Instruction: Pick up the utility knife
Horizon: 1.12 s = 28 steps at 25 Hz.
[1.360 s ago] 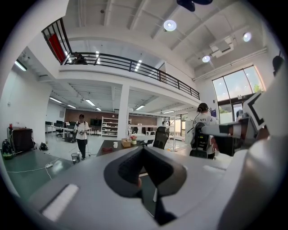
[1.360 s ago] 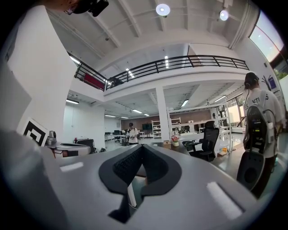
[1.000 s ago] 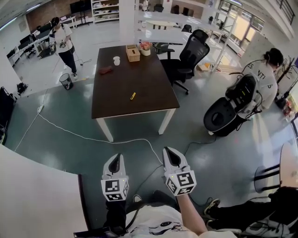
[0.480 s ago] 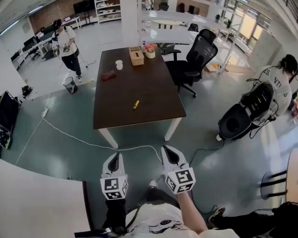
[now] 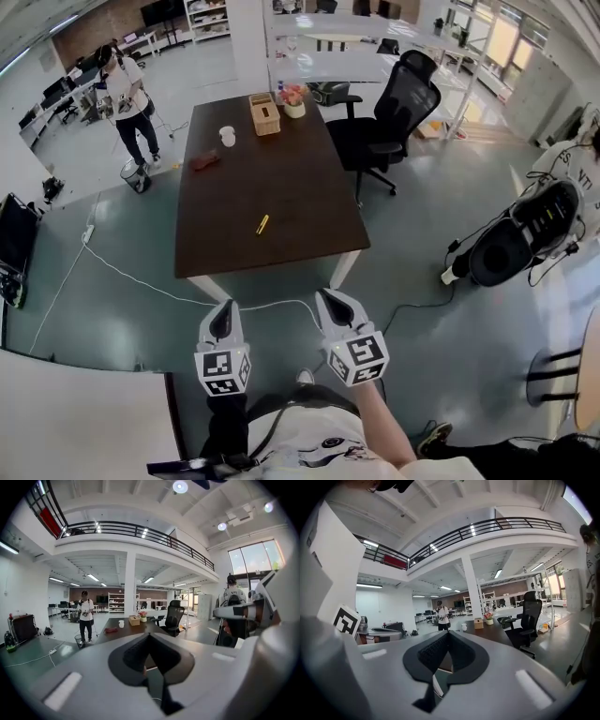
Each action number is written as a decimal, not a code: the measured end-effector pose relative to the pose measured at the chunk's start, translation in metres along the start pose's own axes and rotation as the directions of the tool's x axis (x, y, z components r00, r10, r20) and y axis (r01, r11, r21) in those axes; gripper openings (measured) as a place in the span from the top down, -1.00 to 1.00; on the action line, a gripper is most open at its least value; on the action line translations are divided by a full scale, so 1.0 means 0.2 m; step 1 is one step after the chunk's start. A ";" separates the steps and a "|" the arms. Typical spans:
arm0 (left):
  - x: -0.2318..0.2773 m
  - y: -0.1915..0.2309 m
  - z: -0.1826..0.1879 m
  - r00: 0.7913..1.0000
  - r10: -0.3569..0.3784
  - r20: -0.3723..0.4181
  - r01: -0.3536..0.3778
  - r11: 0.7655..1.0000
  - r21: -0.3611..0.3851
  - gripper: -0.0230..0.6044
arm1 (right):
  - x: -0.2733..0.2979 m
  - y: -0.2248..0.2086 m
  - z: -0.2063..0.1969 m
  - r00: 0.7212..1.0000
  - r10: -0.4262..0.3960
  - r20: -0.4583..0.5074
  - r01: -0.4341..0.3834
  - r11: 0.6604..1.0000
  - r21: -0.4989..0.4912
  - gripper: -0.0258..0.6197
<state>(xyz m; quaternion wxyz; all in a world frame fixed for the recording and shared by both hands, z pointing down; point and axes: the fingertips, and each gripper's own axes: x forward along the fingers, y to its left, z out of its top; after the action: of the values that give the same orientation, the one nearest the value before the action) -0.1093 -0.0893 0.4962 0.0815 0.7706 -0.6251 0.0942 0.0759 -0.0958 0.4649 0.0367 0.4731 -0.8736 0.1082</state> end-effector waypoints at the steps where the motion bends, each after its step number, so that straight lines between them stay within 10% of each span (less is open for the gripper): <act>1: 0.03 0.00 0.00 1.000 -0.001 -0.009 0.001 1.000 0.003 0.93 | 0.01 -0.02 0.00 1.000 0.001 -0.002 -0.001 1.000 0.003 0.92; 21: 0.88 0.24 0.05 0.994 -0.077 -0.079 0.074 0.997 -0.036 0.93 | 0.73 -0.35 0.13 0.998 -0.038 -0.050 0.037 0.999 -0.024 0.92; 28: 1.21 0.40 -0.16 0.963 -0.131 -0.235 0.114 0.990 -0.086 0.93 | 1.14 -0.40 0.14 0.993 -0.040 -0.112 0.040 0.999 -0.008 0.92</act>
<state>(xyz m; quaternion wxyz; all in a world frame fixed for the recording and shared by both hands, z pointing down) -0.1409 -0.3270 0.5879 0.1895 0.7872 -0.5648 0.1590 0.0186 -0.3302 0.4887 0.0893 0.4835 -0.8608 0.1314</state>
